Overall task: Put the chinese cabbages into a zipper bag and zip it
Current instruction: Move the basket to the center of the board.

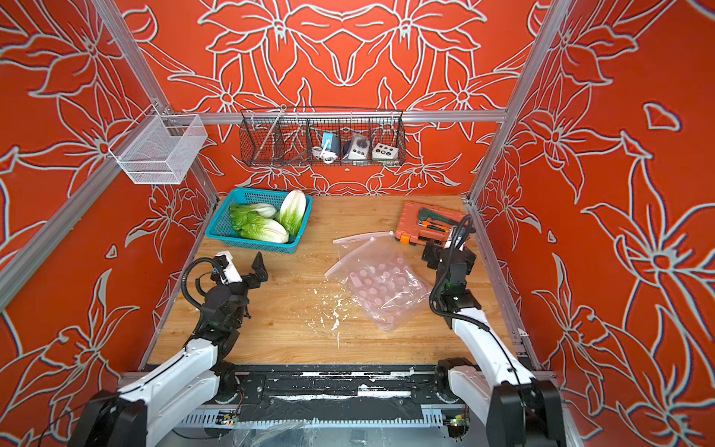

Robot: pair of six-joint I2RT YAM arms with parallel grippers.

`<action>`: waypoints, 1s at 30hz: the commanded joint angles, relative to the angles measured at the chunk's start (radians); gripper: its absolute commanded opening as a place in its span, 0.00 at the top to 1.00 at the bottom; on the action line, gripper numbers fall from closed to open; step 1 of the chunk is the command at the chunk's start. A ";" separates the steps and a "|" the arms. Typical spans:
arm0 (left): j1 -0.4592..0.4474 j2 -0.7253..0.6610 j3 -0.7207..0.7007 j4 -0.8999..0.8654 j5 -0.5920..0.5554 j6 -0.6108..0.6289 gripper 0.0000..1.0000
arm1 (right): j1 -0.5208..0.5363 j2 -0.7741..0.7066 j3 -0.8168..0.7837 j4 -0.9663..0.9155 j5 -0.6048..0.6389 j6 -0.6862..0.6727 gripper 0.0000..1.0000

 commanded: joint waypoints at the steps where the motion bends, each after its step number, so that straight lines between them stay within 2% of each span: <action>1: -0.025 -0.026 0.157 -0.263 -0.017 -0.071 0.01 | 0.027 -0.024 0.103 -0.405 -0.194 0.236 0.01; 2: -0.025 -0.008 0.199 -0.302 0.015 -0.063 0.01 | 0.024 -0.040 0.119 -0.443 -0.247 0.278 0.01; 3: -0.025 0.017 0.248 -0.345 0.057 -0.053 0.01 | 0.020 -0.065 0.117 -0.491 -0.245 0.438 0.01; 4: -0.025 0.040 0.299 -0.396 0.097 -0.051 0.01 | 0.002 -0.101 0.077 -0.451 -0.335 0.476 0.04; 6: -0.021 0.086 0.385 -0.466 0.150 -0.121 0.01 | -0.003 -0.161 -0.033 -0.247 -0.495 0.495 0.19; 8: 0.004 0.138 0.463 -0.497 0.292 -0.144 0.01 | 0.005 -0.131 -0.022 -0.293 -0.538 0.527 0.25; 9: 0.017 0.173 0.507 -0.509 0.366 -0.137 0.01 | 0.020 -0.083 0.016 -0.361 -0.559 0.494 0.27; 13: 0.021 0.301 0.628 -0.536 0.464 -0.091 0.02 | 0.116 0.115 0.178 -0.636 -0.517 0.320 0.33; 15: 0.021 0.409 0.712 -0.569 0.497 -0.075 0.11 | 0.192 0.195 0.223 -0.701 -0.455 0.260 0.34; 17: 0.014 0.537 0.823 -0.646 0.512 -0.062 0.19 | 0.250 0.267 0.255 -0.718 -0.443 0.222 0.35; 19: -0.006 0.648 0.914 -0.713 0.494 -0.035 0.22 | 0.310 0.354 0.305 -0.757 -0.414 0.203 0.33; 23: -0.075 0.788 0.982 -0.728 0.375 0.041 0.20 | 0.432 0.510 0.384 -0.817 -0.313 0.160 0.31; 25: -0.100 0.842 1.005 -0.729 0.316 0.057 0.19 | 0.469 0.580 0.398 -0.818 -0.305 0.151 0.30; 30: -0.108 0.982 1.069 -0.775 0.309 0.042 0.19 | 0.506 0.710 0.413 -0.806 -0.278 0.165 0.30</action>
